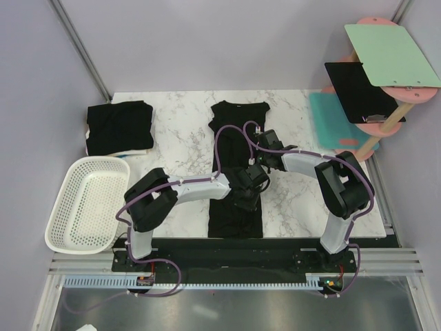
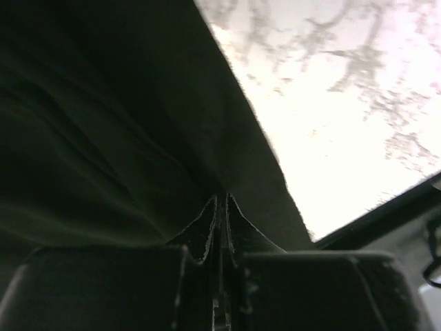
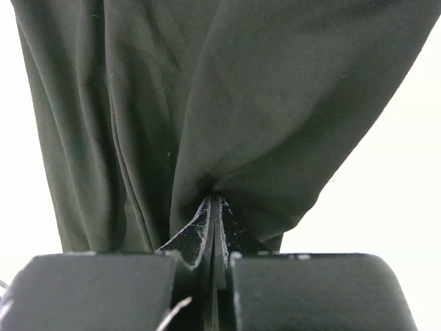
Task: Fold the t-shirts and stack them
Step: Rotate the tshirt 90 degrees
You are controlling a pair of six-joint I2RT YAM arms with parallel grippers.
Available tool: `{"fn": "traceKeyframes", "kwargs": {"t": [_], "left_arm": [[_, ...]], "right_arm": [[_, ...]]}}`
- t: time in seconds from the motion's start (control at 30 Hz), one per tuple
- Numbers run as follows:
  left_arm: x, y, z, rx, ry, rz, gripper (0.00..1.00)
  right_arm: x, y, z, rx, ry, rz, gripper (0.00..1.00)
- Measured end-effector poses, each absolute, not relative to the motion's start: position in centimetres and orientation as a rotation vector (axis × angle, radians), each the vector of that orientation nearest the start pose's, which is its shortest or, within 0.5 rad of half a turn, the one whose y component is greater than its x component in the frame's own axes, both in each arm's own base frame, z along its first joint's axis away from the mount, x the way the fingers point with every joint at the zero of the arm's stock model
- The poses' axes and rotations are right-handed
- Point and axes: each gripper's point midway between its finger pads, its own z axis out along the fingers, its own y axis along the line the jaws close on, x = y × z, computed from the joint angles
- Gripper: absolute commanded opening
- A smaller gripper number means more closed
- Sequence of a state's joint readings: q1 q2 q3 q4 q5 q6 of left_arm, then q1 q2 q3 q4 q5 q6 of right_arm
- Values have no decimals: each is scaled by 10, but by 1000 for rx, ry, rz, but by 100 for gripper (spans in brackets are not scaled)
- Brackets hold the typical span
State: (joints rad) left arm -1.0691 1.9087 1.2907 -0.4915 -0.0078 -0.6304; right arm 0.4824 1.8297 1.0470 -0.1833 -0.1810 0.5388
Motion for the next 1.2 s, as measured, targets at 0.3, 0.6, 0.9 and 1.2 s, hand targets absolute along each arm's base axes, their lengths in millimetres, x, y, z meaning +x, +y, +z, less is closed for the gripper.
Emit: {"fn": "traceKeyframes", "kwargs": {"t": [0.3, 0.6, 0.9, 1.2], "left_arm": [[185, -350, 35, 538, 2718, -347, 2], [182, -317, 50, 457, 2697, -264, 2], [177, -324, 75, 453, 2655, -325, 2], [171, -375, 77, 525, 2630, -416, 2]], "right_arm": [[341, 240, 18, -4, 2631, 622, 0], [342, 240, 18, -6, 2631, 627, 0], [343, 243, 18, -12, 2625, 647, 0], [345, 248, 17, -18, 2614, 673, 0]]}}
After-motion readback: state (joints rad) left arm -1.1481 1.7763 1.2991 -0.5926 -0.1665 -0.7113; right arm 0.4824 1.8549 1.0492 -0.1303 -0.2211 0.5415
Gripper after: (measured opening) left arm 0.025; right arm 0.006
